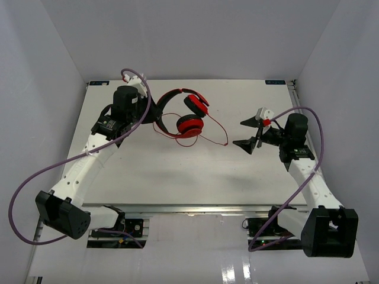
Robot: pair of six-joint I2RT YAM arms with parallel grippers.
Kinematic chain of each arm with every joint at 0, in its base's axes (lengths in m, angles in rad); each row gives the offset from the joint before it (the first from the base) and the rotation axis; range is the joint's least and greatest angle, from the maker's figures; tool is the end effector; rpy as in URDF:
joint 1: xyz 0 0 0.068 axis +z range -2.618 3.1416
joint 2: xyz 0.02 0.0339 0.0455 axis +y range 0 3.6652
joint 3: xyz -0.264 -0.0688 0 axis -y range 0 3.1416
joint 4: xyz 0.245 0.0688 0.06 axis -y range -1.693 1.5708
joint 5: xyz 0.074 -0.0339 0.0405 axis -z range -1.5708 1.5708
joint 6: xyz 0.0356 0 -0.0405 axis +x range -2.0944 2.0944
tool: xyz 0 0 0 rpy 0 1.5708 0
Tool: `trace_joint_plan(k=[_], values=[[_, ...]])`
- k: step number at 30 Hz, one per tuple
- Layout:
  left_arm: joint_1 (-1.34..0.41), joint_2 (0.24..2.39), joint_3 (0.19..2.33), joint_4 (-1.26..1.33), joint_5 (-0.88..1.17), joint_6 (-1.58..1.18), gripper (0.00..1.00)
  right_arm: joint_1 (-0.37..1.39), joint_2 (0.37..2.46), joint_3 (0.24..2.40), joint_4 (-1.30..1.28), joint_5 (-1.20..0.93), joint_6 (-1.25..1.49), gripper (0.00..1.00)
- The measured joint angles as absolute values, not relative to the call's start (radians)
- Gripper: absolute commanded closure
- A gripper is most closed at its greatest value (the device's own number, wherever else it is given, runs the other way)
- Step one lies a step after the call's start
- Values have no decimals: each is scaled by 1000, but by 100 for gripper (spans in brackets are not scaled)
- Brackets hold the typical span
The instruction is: Wrap the headphones
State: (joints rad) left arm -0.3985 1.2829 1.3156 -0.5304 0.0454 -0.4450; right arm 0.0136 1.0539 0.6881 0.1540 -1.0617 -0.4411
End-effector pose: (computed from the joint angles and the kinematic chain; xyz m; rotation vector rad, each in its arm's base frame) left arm 0.2613 -0.1118 0.3823 -0.0206 2.1168 -0.5592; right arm 0.2287 0.0342 0.2922 -1.0633 1.3417 0.6223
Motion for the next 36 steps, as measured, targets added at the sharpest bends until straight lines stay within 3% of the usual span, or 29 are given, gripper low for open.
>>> trace_joint_plan(k=[12,18,21,27,32,36], values=[[-399,1283,1352,-575,130,-542,100,302,1165,800,381,-1078,-135,10],[-399,1285,1419,-583,107,-532,100,292,1150,910,208,-690,-251,10],[-399,1285,1419,-590,72,-515,100,252,1110,920,153,-624,-279,10],[-398,1285,1419,-609,27,-492,100,241,1066,919,29,-766,-395,10],[-398,1285,1419,-617,21,-482,100,236,1076,921,-140,-1029,-556,10],[-398,1284,1419,-621,28,-483,100,283,1104,904,-122,-1100,-553,10]])
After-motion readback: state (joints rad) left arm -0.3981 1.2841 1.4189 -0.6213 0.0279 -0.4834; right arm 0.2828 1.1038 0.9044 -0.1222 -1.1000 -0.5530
